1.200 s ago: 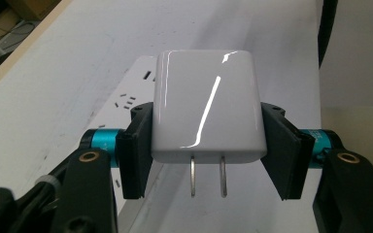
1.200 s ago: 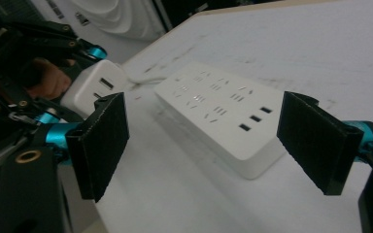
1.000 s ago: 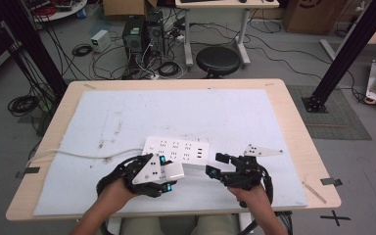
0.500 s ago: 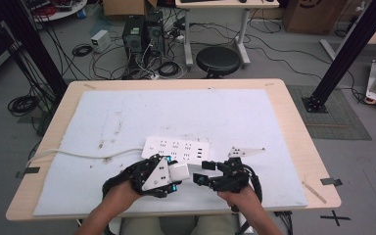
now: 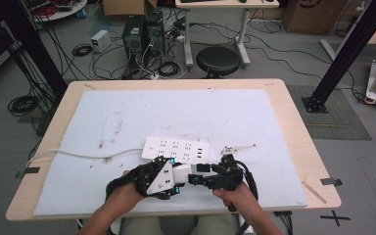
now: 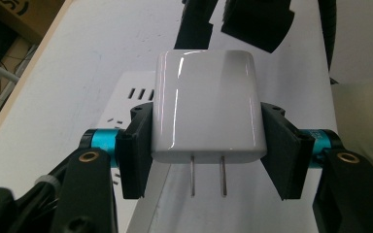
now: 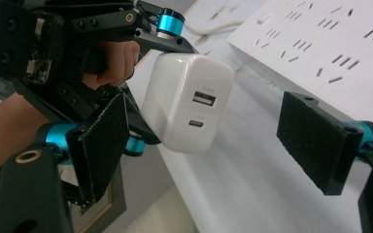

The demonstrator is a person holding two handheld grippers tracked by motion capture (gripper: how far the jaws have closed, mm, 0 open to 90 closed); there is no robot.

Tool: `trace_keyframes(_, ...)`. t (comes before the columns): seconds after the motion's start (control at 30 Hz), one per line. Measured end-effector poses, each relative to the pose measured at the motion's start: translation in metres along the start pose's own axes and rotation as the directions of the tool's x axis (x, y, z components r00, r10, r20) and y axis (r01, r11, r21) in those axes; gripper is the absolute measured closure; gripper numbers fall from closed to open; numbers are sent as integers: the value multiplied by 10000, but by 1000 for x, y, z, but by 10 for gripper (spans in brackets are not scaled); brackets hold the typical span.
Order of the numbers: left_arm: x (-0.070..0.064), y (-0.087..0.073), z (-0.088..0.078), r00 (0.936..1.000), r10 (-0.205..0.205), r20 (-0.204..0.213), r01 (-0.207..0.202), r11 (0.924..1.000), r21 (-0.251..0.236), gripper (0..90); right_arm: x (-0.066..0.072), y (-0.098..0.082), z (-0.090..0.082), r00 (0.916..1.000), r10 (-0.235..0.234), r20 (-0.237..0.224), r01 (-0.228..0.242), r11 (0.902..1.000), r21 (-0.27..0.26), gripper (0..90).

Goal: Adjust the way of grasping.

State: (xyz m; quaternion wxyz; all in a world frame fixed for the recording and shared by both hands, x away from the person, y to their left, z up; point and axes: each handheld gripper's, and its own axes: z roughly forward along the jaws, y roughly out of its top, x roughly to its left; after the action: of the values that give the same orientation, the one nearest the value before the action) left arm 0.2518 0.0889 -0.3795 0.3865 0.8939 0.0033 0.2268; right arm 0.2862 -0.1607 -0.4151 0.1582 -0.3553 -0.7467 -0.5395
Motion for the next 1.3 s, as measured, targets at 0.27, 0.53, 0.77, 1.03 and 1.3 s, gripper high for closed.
trace_keyframes(0.27,-3,2,3,9999,129,78,-128,9999,-109,425,-3,0,6,9978,485,-443,-477,9987,197,261)
trace_keyframes(0.53,-4,4,3,9996,292,-19,-293,9991,-319,424,-7,0,10,9906,902,-1027,-874,9957,313,332)
trace_keyframes(0.77,-6,5,3,9993,369,-20,-369,9985,-397,424,-9,-1,11,9849,1132,-1310,-1069,9928,547,444)
trace_keyframes(1.03,-10,5,4,9967,807,-101,-809,9965,-219,423,-11,-1,10,9714,1447,-1880,-1295,9874,908,606)
trace_keyframes(1.3,-4,-4,3,9991,-372,218,377,9990,-250,317,-9,-1,2,9889,715,-1303,-651,9965,525,635)
